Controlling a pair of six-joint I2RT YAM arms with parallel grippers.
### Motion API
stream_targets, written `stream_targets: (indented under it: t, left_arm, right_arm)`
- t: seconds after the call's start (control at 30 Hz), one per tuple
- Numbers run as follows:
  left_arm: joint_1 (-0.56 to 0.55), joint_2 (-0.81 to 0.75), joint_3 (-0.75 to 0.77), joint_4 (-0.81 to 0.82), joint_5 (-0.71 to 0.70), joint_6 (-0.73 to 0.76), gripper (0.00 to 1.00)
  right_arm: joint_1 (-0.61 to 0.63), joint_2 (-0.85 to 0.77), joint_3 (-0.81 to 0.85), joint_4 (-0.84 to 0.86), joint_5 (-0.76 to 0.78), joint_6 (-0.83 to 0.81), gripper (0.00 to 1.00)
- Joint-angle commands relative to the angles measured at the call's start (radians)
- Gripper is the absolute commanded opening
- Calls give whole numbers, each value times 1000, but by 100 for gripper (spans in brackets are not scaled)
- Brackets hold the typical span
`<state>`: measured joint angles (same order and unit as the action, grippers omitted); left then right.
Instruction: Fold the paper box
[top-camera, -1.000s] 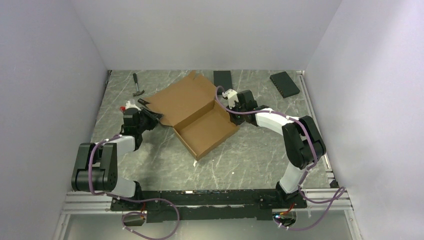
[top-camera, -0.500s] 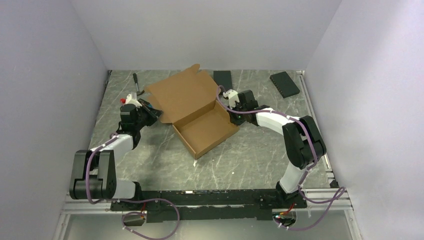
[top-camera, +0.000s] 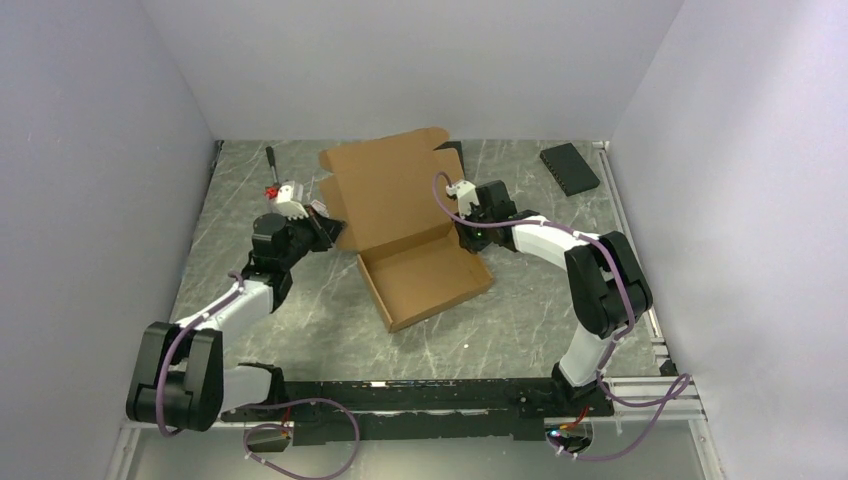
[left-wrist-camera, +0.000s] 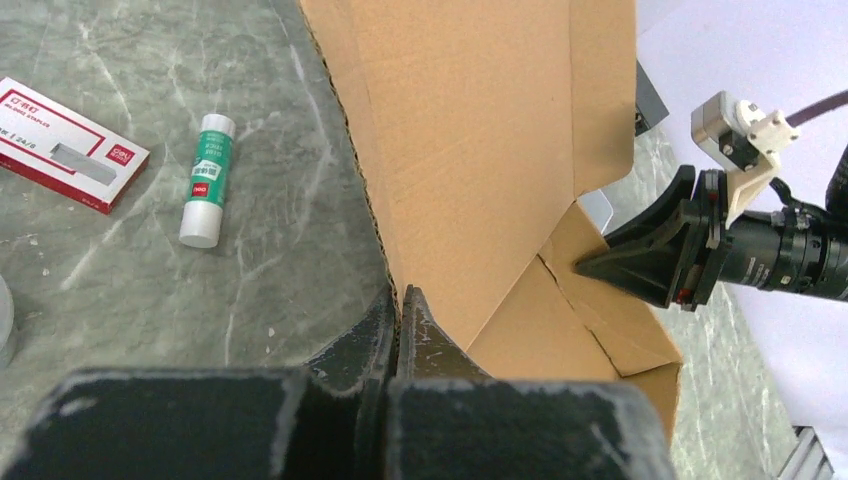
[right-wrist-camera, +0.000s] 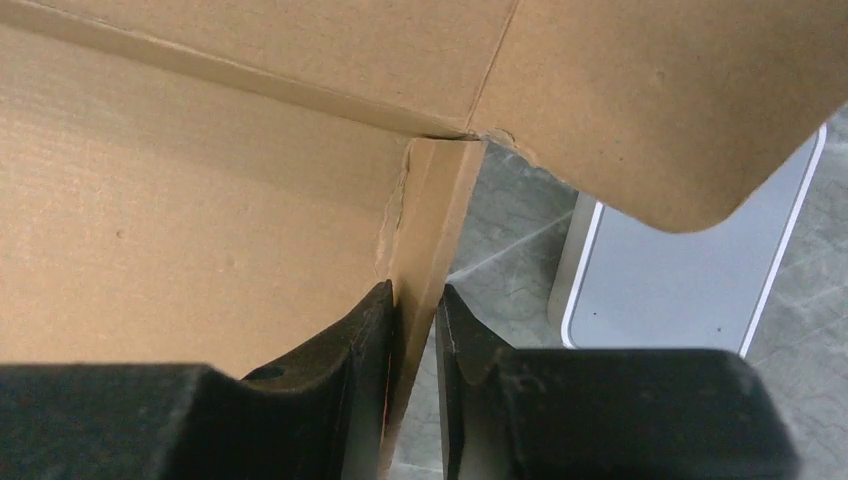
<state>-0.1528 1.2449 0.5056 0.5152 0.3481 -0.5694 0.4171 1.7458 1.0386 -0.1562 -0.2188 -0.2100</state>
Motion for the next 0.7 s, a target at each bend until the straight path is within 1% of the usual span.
stream_targets:
  t: [0.0, 0.17, 0.27, 0.33, 0.53, 0.63, 0.67]
  left_arm:
    - [-44, -59, -24, 35, -5, 94, 0]
    - [-86, -128, -44, 0, -97, 135, 0]
    - [-108, -168, -60, -9, -154, 157, 0]
    - [-119, -187, -73, -3, -185, 166, 0]
    - [-155, -217, -86, -9, -243, 187, 0]
    - [-176, -237, -99, -12, -285, 199, 0]
    - [-182, -246, -104, -12, -297, 202, 0]
  right_arm:
    - [-5, -27, 20, 42, -10, -12, 25]
    - [-5, -27, 23, 15, -20, -27, 26]
    - [-3, -34, 24, -9, -52, -44, 31]
    - [-2, -31, 26, -21, -61, -54, 33]
    - [24, -14, 29, -38, -40, -87, 33]
    - [36, -22, 31, -63, -38, -113, 43]
    - [38, -27, 30, -67, -36, -120, 45]
